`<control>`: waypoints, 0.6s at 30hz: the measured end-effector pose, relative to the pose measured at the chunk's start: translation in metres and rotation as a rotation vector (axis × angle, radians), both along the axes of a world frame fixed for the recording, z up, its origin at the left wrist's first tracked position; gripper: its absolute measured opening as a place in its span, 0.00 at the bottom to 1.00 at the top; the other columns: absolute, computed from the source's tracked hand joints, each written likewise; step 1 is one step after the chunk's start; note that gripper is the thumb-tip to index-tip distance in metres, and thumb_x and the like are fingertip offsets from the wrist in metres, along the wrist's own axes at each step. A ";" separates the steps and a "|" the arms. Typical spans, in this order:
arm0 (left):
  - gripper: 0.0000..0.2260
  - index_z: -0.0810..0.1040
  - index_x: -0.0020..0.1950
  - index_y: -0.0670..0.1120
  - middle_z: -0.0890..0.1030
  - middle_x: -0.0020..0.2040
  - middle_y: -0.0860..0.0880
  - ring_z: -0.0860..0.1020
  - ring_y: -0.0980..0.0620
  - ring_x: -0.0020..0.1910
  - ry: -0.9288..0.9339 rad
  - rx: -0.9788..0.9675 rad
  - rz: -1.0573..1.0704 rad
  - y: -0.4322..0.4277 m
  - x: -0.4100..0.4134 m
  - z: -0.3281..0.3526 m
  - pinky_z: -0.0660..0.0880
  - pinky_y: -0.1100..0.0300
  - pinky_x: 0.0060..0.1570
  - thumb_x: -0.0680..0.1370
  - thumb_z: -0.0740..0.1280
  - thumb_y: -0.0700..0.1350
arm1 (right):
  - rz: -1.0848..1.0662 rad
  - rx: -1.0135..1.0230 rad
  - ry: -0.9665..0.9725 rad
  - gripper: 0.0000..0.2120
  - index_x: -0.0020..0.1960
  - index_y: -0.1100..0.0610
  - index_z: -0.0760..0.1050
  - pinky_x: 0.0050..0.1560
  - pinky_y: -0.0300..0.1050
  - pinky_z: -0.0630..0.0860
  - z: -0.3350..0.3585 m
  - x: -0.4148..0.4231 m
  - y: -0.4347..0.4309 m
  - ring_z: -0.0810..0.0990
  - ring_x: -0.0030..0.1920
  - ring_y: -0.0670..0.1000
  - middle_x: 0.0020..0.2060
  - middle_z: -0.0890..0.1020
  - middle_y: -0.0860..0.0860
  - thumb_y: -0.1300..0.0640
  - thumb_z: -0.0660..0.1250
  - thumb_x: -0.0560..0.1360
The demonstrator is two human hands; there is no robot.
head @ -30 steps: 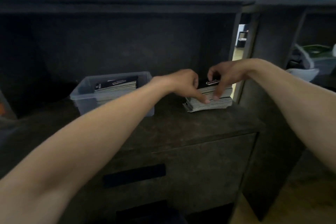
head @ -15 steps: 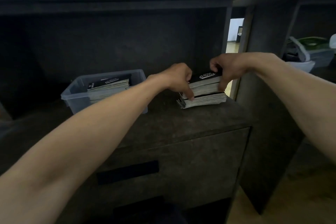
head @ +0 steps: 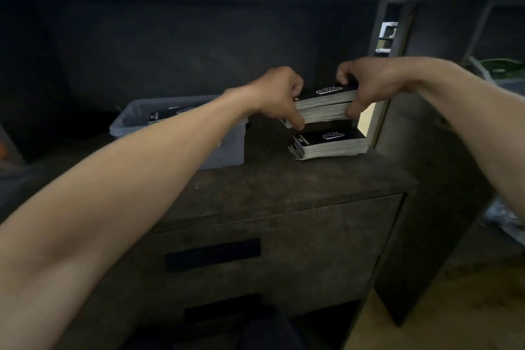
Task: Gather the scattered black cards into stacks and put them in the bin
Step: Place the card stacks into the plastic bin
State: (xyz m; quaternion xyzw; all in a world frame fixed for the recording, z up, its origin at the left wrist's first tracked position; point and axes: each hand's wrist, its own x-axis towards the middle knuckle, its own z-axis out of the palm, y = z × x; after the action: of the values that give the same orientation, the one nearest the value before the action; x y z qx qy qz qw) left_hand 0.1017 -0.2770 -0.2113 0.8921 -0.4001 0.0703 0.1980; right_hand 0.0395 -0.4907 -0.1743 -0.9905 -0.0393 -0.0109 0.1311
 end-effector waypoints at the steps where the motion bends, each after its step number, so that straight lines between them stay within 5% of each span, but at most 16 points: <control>1: 0.26 0.64 0.34 0.51 0.68 0.31 0.53 0.65 0.53 0.31 -0.011 0.006 0.003 0.007 0.000 0.006 0.62 0.59 0.28 0.60 0.83 0.50 | 0.016 0.051 -0.005 0.25 0.46 0.50 0.67 0.28 0.38 0.74 0.002 0.000 0.004 0.78 0.40 0.51 0.47 0.77 0.53 0.64 0.79 0.60; 10: 0.20 0.72 0.35 0.58 0.77 0.34 0.55 0.75 0.49 0.35 0.004 0.140 0.238 0.145 0.020 0.046 0.77 0.50 0.37 0.54 0.79 0.61 | 0.192 0.203 -0.067 0.26 0.51 0.46 0.70 0.32 0.37 0.79 0.013 0.031 0.121 0.80 0.47 0.51 0.53 0.74 0.48 0.58 0.80 0.60; 18: 0.23 0.71 0.32 0.58 0.80 0.33 0.57 0.77 0.56 0.34 0.221 0.224 0.330 0.234 0.036 0.029 0.73 0.55 0.38 0.52 0.80 0.66 | 0.286 0.346 0.241 0.29 0.57 0.52 0.72 0.43 0.45 0.83 -0.002 0.058 0.198 0.85 0.48 0.55 0.56 0.76 0.54 0.65 0.80 0.61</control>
State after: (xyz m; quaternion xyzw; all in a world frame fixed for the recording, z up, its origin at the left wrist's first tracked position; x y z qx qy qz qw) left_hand 0.1373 -0.0434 -0.1828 0.9641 -0.2298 -0.0413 0.1261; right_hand 0.0979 -0.2928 -0.1766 -0.9319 -0.1606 0.1195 0.3025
